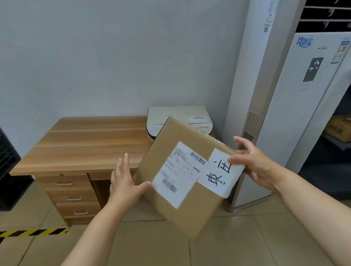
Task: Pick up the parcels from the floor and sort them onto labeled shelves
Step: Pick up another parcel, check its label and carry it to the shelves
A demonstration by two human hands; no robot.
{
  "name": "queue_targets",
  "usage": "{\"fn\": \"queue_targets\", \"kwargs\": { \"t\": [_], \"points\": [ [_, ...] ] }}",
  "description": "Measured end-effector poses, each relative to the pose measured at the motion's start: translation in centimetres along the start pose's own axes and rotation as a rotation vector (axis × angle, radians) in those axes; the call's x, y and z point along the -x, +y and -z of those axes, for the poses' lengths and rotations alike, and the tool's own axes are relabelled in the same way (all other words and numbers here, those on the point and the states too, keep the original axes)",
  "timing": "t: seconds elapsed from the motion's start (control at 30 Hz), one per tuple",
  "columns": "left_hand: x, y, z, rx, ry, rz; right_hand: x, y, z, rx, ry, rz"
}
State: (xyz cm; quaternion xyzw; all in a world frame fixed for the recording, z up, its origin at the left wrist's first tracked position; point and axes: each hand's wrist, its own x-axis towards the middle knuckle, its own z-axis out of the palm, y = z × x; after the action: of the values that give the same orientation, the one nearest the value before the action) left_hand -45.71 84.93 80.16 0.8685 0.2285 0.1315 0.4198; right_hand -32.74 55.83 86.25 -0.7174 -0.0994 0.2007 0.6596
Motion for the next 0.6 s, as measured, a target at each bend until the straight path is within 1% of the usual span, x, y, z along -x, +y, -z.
{"fn": "queue_targets", "kwargs": {
  "t": [0.03,0.1,0.23,0.47,0.6],
  "points": [
    [-0.2,0.0,-0.1,-0.033,-0.007,-0.015,-0.1,-0.3,0.0,-0.010,0.001,0.019],
    [-0.4,-0.2,-0.5,-0.020,-0.078,-0.032,-0.2,-0.8,-0.1,-0.032,-0.003,0.033],
    [0.4,-1.0,-1.8,0.140,-0.223,0.004,-0.6,-0.8,0.2,-0.033,-0.034,0.018],
    [1.7,-1.6,-2.4,0.354,-0.374,0.073,-2.6,-1.1,1.1,-0.124,0.007,0.024],
    [1.8,-1.8,-1.8,0.511,-0.434,0.103,-4.2,-2.0,1.4,-0.150,-0.032,0.037]
  ]
}}
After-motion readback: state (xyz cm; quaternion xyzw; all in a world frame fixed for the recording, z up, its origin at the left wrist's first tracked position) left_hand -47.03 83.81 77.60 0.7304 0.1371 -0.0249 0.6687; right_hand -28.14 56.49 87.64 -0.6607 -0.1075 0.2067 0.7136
